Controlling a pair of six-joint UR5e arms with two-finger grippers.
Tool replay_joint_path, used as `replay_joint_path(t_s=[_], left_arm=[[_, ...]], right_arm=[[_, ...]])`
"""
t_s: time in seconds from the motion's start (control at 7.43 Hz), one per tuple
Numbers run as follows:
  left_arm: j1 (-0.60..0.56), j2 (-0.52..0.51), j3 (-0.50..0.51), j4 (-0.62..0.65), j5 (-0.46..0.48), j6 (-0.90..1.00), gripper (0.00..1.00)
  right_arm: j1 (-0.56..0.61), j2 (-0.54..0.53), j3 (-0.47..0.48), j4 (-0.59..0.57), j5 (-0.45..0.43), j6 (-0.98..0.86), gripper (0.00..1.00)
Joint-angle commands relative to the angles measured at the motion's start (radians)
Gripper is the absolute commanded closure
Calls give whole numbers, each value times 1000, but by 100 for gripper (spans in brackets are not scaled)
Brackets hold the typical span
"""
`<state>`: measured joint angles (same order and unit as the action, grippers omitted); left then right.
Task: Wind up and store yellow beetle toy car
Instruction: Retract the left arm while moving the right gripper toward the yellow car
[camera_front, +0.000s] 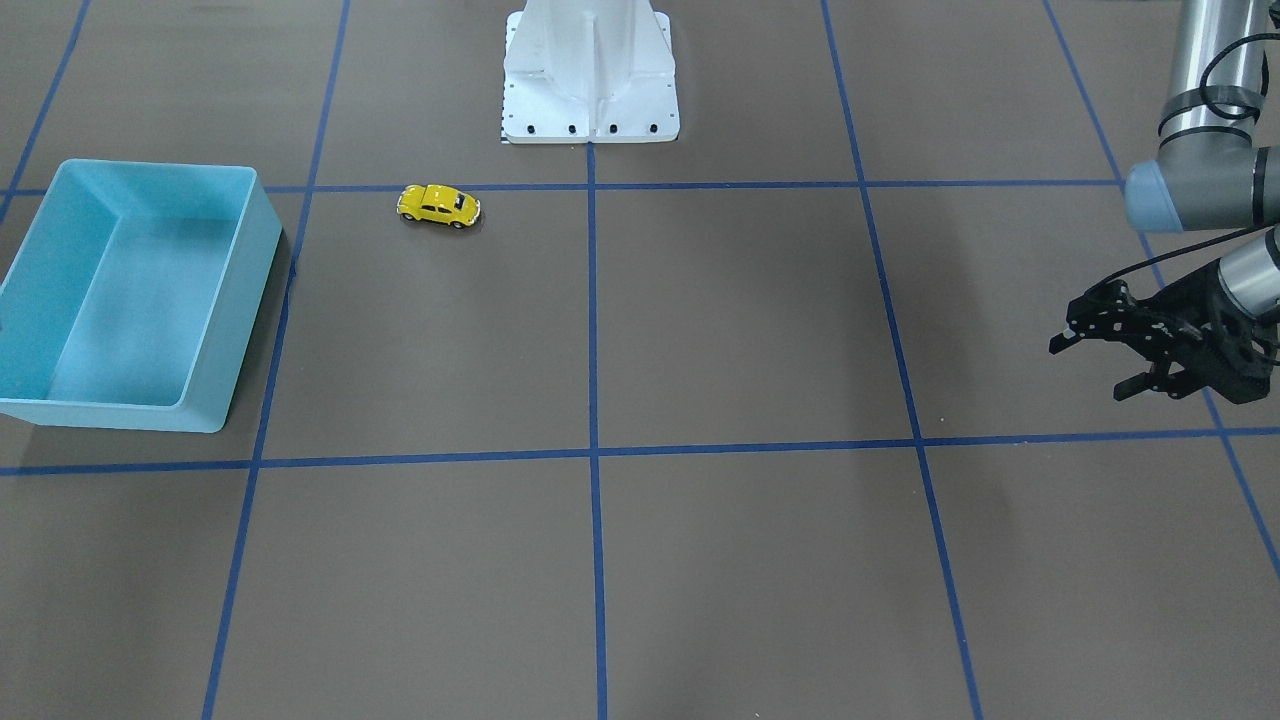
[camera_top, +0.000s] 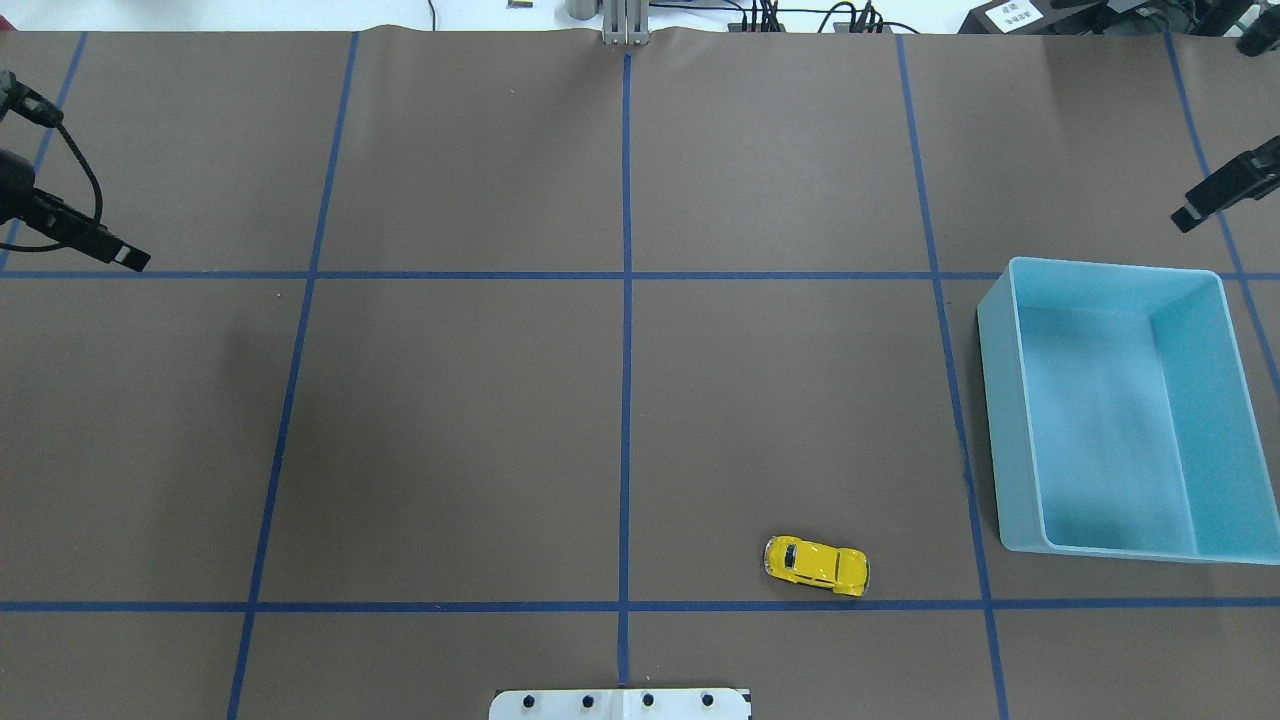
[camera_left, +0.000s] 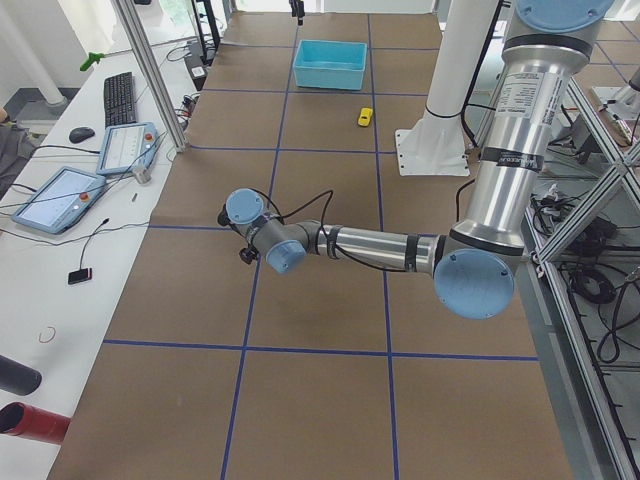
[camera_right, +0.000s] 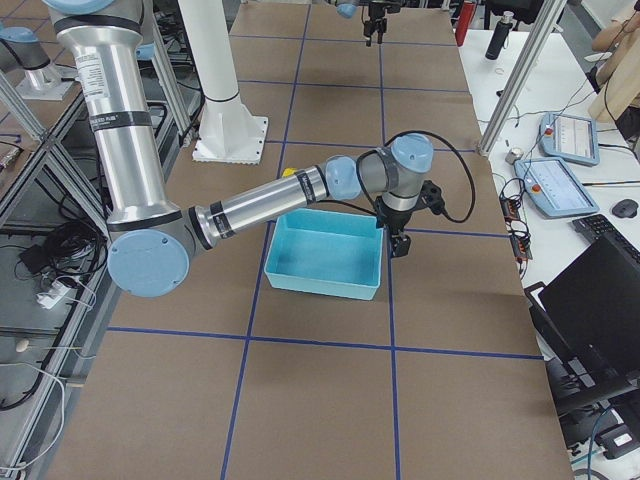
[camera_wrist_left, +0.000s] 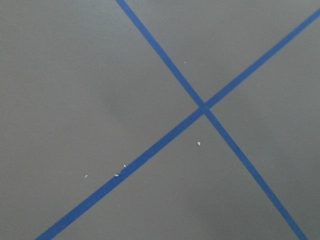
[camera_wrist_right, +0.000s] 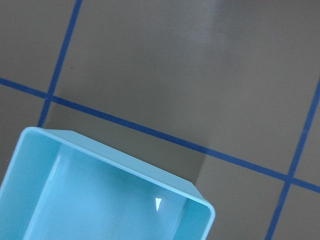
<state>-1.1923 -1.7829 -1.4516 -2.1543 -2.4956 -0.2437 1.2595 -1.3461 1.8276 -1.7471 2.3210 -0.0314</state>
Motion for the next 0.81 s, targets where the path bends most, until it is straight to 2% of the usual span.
replay_joint_path(t_s=[0.0, 0.13, 0.27, 0.54, 0.67], left_arm=[[-12, -6, -192, 351, 128, -57, 0], [-13, -9, -264, 516, 170, -57, 0], [-30, -4, -304, 609, 196, -57, 0], [-105, 70, -300, 636, 198, -42, 0], [-151, 106, -274, 631, 192, -26, 0]], right_arm=[[-142, 97, 25, -2, -11, 1, 0], [-196, 137, 30, -15, -14, 1, 0], [-254, 146, 100, -103, -17, 1, 0], [-398, 261, 143, -265, -102, 2, 0], [-457, 275, 191, -317, -118, 7, 0]])
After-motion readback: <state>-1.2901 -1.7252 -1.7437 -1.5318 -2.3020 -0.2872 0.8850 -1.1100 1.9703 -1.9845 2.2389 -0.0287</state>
